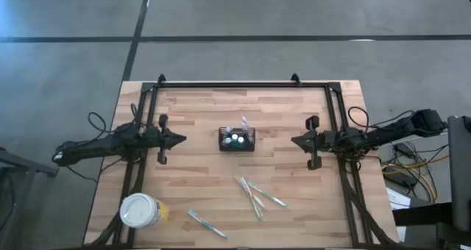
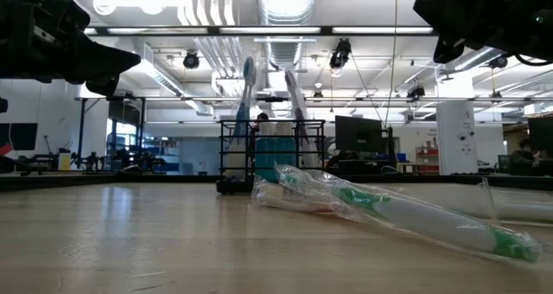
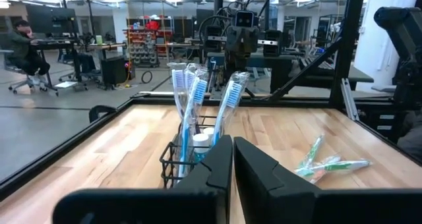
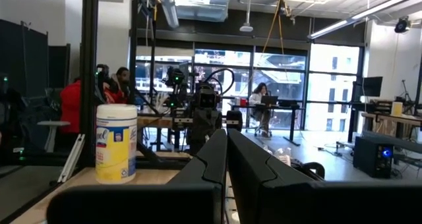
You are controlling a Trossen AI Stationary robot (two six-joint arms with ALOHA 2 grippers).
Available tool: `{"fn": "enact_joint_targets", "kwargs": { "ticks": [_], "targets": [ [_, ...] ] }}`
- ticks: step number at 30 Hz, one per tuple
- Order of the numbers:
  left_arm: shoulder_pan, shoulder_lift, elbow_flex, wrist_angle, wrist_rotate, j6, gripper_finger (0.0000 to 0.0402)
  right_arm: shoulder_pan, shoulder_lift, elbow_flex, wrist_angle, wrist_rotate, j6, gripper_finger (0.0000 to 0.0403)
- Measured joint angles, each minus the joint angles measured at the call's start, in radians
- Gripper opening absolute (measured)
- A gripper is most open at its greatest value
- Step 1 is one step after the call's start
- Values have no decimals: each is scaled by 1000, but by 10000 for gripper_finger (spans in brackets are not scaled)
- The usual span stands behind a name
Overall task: Pick & Place toothbrushing station
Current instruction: Put the green toothbrush into the black wire organizer
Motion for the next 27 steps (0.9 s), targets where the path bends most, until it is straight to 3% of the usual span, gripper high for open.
{"fn": "enact_joint_targets", "kwargs": {
  "ticks": [5,8,12,16,27],
  "targets": [
    [0,0,16,-18,4,44,17,0,1,9,0,0,85,8],
    [-1,0,24,-5,-12,34,6,14,-1,95,-112,0,84,8],
    [-1,1,25,-15,-24,22,9,18,5,335,-603,2,73,8],
    [-1,0,25,-38,-28,21,19,33,79,587,-1062,82,141,8],
    [-1,1,29,-69,-30,20,17,131,452,1094,-1867,105,475,8]
  ]
}}
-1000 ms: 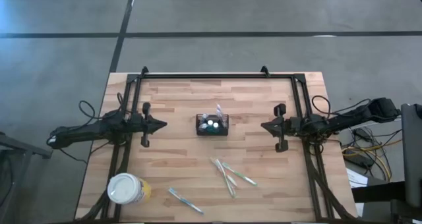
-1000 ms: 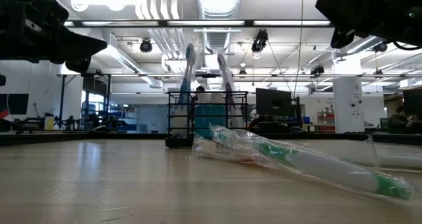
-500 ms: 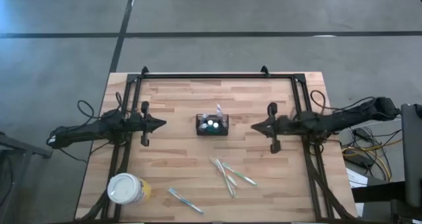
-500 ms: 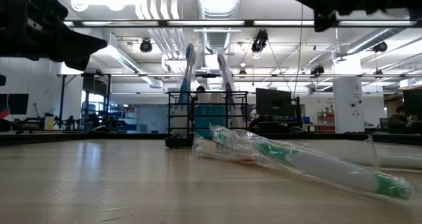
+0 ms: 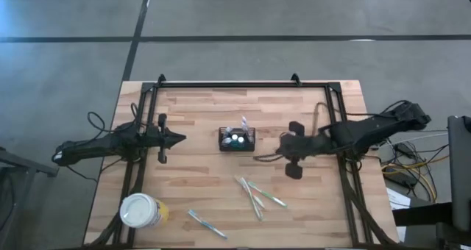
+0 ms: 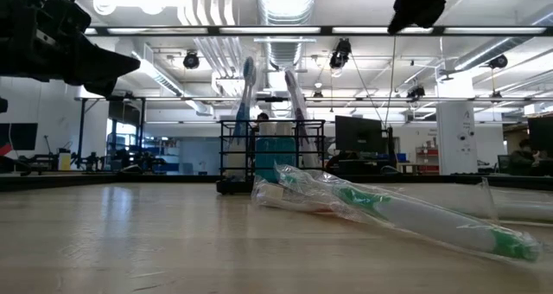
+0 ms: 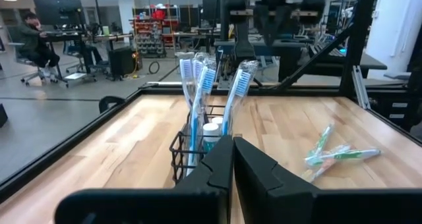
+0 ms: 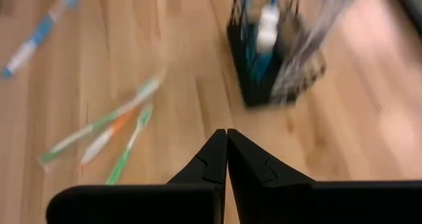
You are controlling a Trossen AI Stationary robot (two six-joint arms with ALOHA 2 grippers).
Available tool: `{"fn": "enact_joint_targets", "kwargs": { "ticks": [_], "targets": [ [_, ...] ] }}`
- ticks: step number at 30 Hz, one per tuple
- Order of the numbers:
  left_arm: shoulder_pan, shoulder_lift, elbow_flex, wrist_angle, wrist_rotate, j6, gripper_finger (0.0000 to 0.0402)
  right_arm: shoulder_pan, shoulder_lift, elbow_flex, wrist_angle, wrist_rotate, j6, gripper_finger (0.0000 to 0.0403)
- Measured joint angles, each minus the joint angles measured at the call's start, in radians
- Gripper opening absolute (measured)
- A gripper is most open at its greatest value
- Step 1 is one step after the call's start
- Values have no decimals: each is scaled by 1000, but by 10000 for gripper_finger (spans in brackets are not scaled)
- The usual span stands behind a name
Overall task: Pick & Place toothbrushing station
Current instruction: Put the green toothbrush into the black wire organizer
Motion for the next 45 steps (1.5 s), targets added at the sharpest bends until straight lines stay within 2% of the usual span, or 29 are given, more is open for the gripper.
{"fn": "enact_joint_targets", "kwargs": {
  "ticks": [4,11,14,17,25,31,38,41,45],
  "targets": [
    [0,0,0,0,0,2,17,39,157,102,-115,-33,99,8],
    [1,0,0,0,0,11,14,94,411,179,-115,-188,178,24],
    [1,0,0,0,0,9,14,125,505,193,-87,-276,196,55],
    [1,0,0,1,0,6,14,153,579,202,-58,-310,214,95],
    [1,1,-2,3,2,-13,14,163,647,203,11,-285,247,203],
    [0,2,-3,3,3,-17,12,163,707,201,11,-266,251,243],
    [0,2,-3,3,4,-18,12,163,779,206,15,-259,246,239],
    [0,2,-4,3,4,-19,14,163,781,206,13,-261,242,218],
    [0,2,-4,3,4,-27,14,163,772,204,11,-263,240,167]
  ]
}}
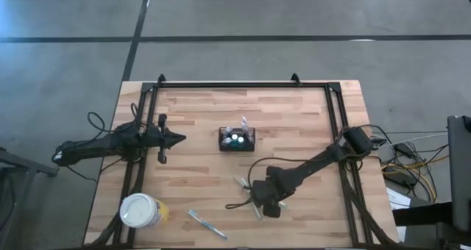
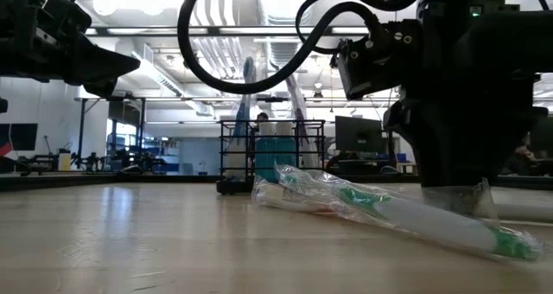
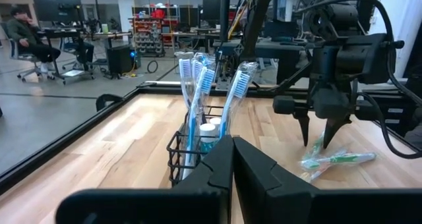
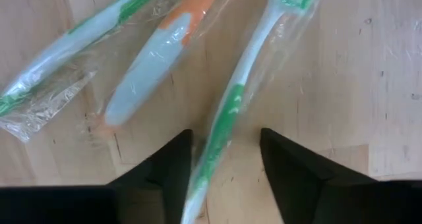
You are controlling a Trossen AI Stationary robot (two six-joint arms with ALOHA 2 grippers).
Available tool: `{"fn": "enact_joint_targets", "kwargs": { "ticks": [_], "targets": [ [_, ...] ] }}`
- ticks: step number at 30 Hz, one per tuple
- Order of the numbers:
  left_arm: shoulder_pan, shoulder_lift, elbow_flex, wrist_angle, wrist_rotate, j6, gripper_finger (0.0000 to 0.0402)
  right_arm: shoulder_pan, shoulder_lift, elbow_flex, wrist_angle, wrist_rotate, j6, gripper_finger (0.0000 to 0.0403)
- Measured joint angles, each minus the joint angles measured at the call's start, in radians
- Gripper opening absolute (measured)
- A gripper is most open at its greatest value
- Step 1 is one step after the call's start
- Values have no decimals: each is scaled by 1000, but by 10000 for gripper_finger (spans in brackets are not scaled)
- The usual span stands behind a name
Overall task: Pick & Place toothbrushing station
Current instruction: Put the green toothbrush into the black wire organizer
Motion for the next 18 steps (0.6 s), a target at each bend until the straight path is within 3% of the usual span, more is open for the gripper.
{"fn": "enact_joint_targets", "kwargs": {
  "ticks": [9,14,18],
  "targets": [
    [0,0,0,-3,0,0,14,1,-35,-5,-17,-5,-10,24],
    [0,0,-1,-3,0,-1,14,1,-65,-10,-70,20,-19,18],
    [0,0,-1,-3,1,-6,14,1,-123,-12,-154,103,17,17]
  ]
}}
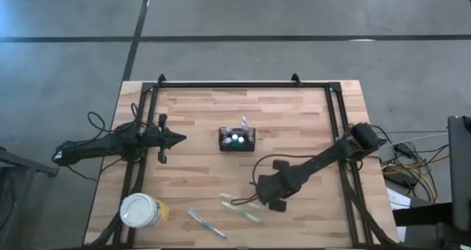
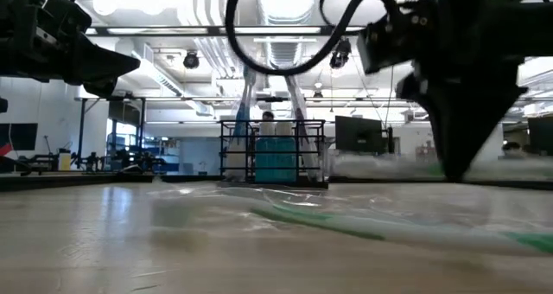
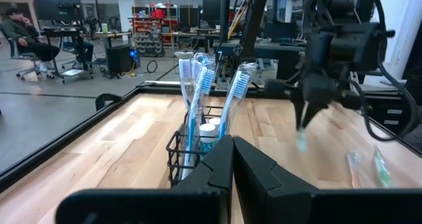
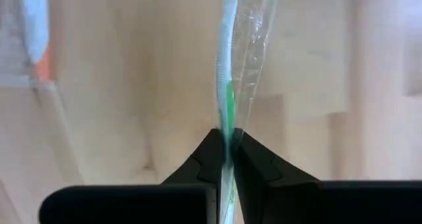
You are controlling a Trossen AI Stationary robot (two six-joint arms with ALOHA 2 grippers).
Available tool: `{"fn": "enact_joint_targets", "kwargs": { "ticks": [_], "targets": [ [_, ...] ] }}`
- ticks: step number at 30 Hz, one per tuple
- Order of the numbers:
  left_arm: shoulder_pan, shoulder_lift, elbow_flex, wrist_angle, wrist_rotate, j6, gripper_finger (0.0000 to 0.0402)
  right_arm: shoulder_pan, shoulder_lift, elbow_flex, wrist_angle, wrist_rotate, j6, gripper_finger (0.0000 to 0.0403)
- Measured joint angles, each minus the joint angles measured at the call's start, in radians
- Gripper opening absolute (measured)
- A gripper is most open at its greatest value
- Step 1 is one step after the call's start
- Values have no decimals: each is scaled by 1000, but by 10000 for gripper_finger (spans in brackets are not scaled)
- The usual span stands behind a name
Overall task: Pick & Place toothbrushing station
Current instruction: Put the green toothbrush into the black wire organizer
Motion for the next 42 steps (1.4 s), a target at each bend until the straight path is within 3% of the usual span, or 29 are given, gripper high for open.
{"fn": "enact_joint_targets", "kwargs": {
  "ticks": [8,12,17,23,28,34,42],
  "targets": [
    [1,0,0,0,1,0,14,40,-163,-31,-9,224,42,16],
    [1,0,-3,22,6,-57,14,67,-292,-112,131,292,39,15],
    [1,0,-7,84,14,-114,14,94,-466,-303,464,368,-52,15],
    [1,9,-7,100,34,-102,46,79,-592,-599,1096,363,-317,15],
    [0,29,-7,136,41,-98,119,35,-607,-759,1473,317,-464,15],
    [0,79,4,230,116,-100,210,-29,-550,-810,1684,237,-558,15],
    [0,225,114,270,141,-85,219,-86,-428,-713,1696,185,-625,15]
  ]
}}
